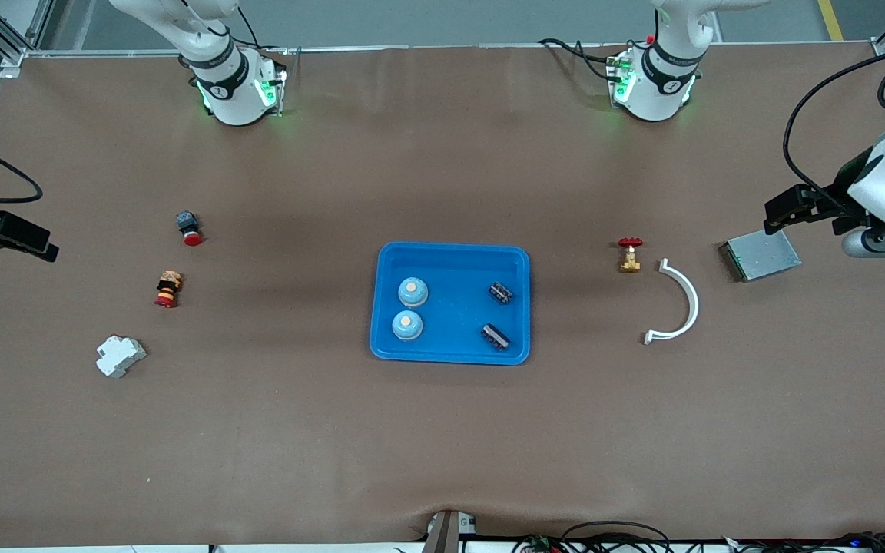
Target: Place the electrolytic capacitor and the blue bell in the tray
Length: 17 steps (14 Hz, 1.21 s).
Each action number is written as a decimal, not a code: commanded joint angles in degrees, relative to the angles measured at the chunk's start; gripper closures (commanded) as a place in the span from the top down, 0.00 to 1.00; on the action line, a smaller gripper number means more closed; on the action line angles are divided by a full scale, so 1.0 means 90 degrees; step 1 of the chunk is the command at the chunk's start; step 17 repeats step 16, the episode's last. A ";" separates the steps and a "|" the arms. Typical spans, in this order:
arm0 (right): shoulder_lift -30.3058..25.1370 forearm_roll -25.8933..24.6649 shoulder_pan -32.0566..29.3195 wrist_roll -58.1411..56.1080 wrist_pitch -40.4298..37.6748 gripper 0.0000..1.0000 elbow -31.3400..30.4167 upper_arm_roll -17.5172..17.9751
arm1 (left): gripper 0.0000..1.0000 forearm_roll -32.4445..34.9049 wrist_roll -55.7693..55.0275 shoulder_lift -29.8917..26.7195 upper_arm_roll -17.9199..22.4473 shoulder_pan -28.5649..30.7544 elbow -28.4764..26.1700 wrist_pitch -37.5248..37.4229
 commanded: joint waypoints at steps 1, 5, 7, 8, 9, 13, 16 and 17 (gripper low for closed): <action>-0.0295 -0.0059 -0.0084 0.0078 0.0051 1.00 -0.0238 0.0084 | 1.00 -0.0058 -0.0025 0.0047 -0.0043 0.0036 0.0193 -0.0163; -0.0353 0.0009 -0.0084 0.0098 0.0003 1.00 -0.0247 0.0084 | 1.00 -0.0048 -0.0025 0.0086 -0.0034 0.0036 0.0203 -0.0163; -0.0451 0.0019 -0.0094 0.0107 -0.0047 1.00 -0.0247 0.0084 | 1.00 -0.0038 -0.0034 0.0095 -0.0034 0.0036 0.0184 -0.0163; -0.0471 0.0019 -0.0094 0.0098 -0.0095 1.00 -0.0257 0.0084 | 1.00 -0.0038 -0.0035 0.0115 -0.0034 0.0036 0.0193 -0.0163; -0.0471 0.0048 -0.0104 0.0098 -0.0105 1.00 -0.0257 0.0084 | 1.00 -0.0029 -0.0035 0.0115 -0.0034 0.0036 0.0193 -0.0163; -0.0500 0.0126 -0.0133 0.0117 -0.0115 1.00 -0.0364 0.0084 | 1.00 -0.0029 -0.0035 0.0115 -0.0034 0.0045 0.0193 -0.0163; -0.0597 0.0175 -0.0133 0.0117 -0.0037 1.00 -0.0530 0.0074 | 1.00 -0.0029 -0.0035 0.0115 -0.0034 0.0046 0.0193 -0.0163; -0.0597 0.0175 -0.0133 0.0117 -0.0037 1.00 -0.0530 0.0074 | 1.00 -0.0029 -0.0035 0.0115 -0.0034 0.0046 0.0193 -0.0163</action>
